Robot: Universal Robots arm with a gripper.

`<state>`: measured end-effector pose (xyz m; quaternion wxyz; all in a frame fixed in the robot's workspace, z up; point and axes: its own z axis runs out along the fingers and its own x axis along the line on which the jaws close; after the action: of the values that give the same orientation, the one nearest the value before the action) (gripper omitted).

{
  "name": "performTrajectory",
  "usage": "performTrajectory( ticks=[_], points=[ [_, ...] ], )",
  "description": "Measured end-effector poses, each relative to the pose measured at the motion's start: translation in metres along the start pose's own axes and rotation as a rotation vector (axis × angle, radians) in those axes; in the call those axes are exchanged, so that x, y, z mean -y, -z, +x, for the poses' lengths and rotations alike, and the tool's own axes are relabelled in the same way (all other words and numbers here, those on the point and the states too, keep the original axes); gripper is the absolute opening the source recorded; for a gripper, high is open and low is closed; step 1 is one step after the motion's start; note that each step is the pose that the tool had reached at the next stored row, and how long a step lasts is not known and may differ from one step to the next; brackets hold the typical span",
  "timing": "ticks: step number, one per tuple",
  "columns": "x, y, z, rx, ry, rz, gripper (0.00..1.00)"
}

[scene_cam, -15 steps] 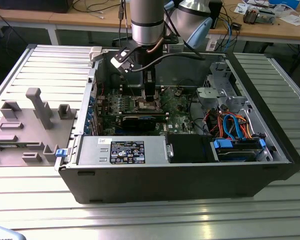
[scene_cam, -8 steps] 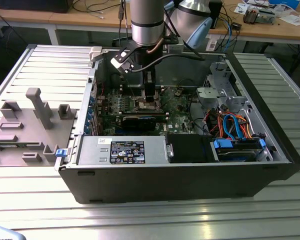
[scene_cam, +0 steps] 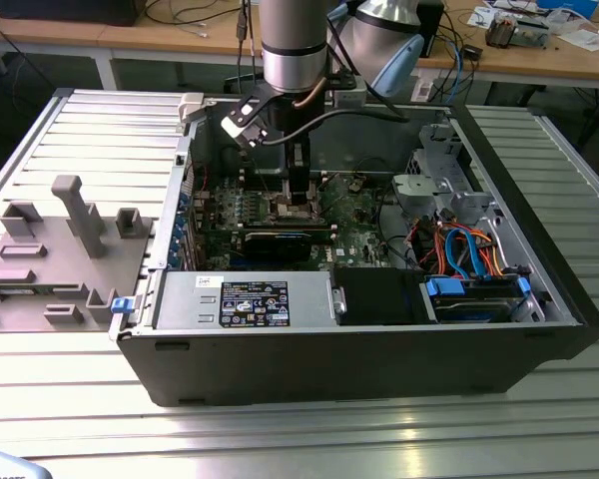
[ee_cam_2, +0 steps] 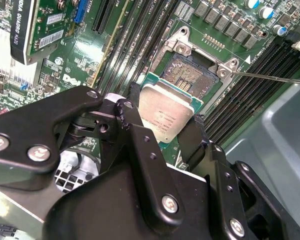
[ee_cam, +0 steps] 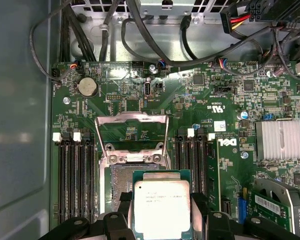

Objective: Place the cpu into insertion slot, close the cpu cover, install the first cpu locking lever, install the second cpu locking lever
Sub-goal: 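Place the cpu into insertion slot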

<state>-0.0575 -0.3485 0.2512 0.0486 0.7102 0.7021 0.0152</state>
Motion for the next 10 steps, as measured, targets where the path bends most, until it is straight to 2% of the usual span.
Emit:
performTrajectory(
  ticks=[10],
  points=[
    [0.0002,-0.0024,0.0001,0.0000,0.000,0.0000,0.55]
  ],
)
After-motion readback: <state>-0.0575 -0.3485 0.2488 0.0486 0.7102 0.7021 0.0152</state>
